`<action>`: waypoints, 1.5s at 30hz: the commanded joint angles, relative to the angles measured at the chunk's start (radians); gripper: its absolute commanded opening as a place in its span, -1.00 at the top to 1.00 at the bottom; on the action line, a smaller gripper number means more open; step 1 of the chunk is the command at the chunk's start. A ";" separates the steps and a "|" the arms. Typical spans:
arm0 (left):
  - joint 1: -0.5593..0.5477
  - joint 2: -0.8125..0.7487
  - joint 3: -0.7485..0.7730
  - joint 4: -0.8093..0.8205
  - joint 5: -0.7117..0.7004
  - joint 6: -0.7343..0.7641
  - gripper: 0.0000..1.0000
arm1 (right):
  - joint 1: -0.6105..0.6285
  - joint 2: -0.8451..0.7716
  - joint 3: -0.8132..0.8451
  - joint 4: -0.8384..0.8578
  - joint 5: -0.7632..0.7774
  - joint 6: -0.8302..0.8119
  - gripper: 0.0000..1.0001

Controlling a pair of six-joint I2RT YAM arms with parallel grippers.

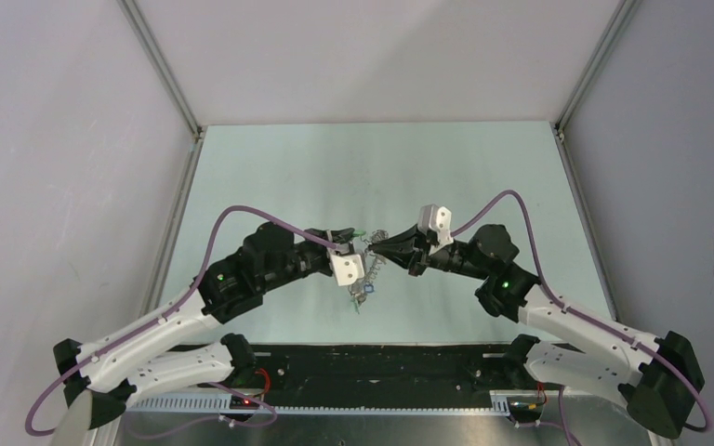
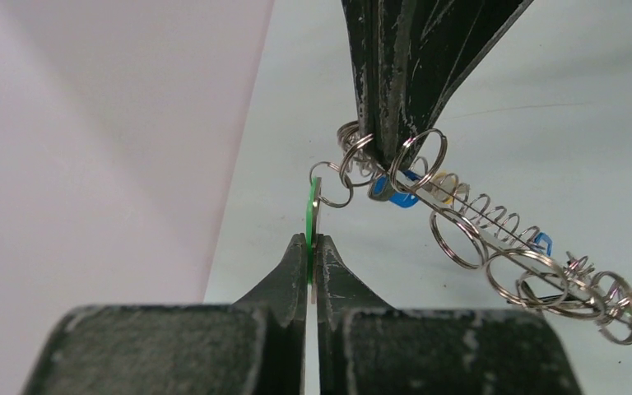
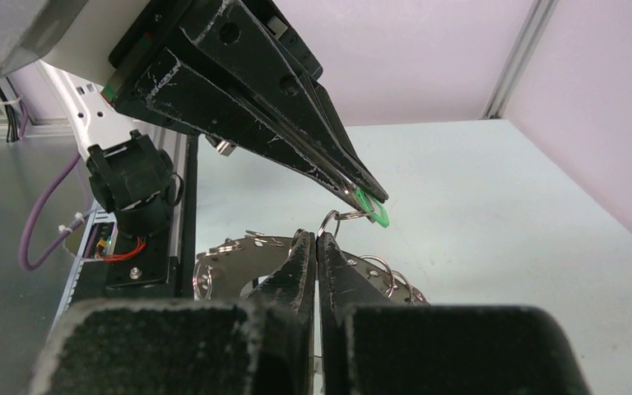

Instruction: Remove the keys from the keyring

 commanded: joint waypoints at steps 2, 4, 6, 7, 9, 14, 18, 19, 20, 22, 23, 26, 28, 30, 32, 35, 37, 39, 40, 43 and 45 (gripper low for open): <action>0.010 -0.008 0.013 0.056 0.002 -0.007 1.00 | 0.014 0.009 0.008 0.179 -0.007 0.043 1.00; 0.010 -0.008 0.012 0.057 0.002 -0.007 1.00 | 0.015 0.015 0.008 0.189 -0.007 0.054 1.00; 0.009 -0.007 0.011 0.056 0.003 -0.007 1.00 | 0.014 0.021 0.008 0.201 -0.002 0.063 1.00; 0.010 -0.006 0.012 0.057 0.006 -0.007 0.99 | 0.015 0.025 0.008 0.212 0.000 0.066 1.00; 0.009 -0.003 0.014 0.057 0.006 -0.008 0.99 | 0.015 0.030 0.007 0.228 0.003 0.068 1.00; 0.009 -0.009 0.014 0.057 -0.016 -0.009 1.00 | 0.010 0.042 0.012 0.227 -0.033 0.126 1.00; 0.011 -0.016 0.016 0.057 -0.037 -0.006 1.00 | 0.009 0.057 0.013 0.190 -0.090 0.195 1.00; 0.012 -0.017 0.015 0.057 -0.037 -0.006 1.00 | 0.008 0.062 0.014 0.176 -0.106 0.209 1.00; 0.012 -0.018 0.017 0.057 -0.038 -0.005 1.00 | 0.010 0.072 0.013 0.164 -0.114 0.236 1.00; 0.012 -0.022 0.017 0.058 -0.038 -0.004 1.00 | 0.014 0.084 0.014 0.151 -0.139 0.272 1.00; 0.011 -0.023 0.017 0.059 -0.037 -0.004 1.00 | 0.016 0.086 0.011 0.147 -0.148 0.281 1.00; 0.011 -0.029 0.016 0.060 -0.038 -0.004 1.00 | 0.024 0.089 0.003 0.127 -0.150 0.308 1.00; 0.012 -0.035 0.015 0.065 -0.037 -0.004 1.00 | 0.024 0.083 -0.002 0.109 -0.145 0.314 1.00; 0.012 -0.042 0.010 0.071 -0.059 -0.004 1.00 | 0.025 0.076 -0.005 0.089 -0.141 0.316 1.00; 0.012 -0.049 0.007 0.079 -0.073 -0.004 1.00 | 0.024 0.075 -0.007 0.072 -0.141 0.322 1.00; 0.012 -0.063 -0.002 0.091 -0.080 -0.003 1.00 | 0.025 0.089 -0.010 0.052 -0.153 0.346 1.00; 0.012 -0.068 -0.007 0.098 -0.082 -0.003 1.00 | 0.025 0.102 -0.013 0.033 -0.156 0.357 1.00; 0.012 -0.073 -0.010 0.104 -0.084 -0.003 1.00 | 0.026 0.107 -0.014 0.007 -0.152 0.352 1.00; 0.012 -0.073 -0.011 0.106 -0.086 -0.002 1.00 | 0.026 0.106 -0.017 -0.003 -0.141 0.347 1.00; 0.011 -0.079 -0.014 0.109 -0.089 -0.001 1.00 | 0.026 0.092 -0.018 -0.067 -0.106 0.298 1.00; 0.011 -0.081 -0.016 0.112 -0.090 -0.001 1.00 | 0.026 0.082 -0.018 -0.097 -0.087 0.274 1.00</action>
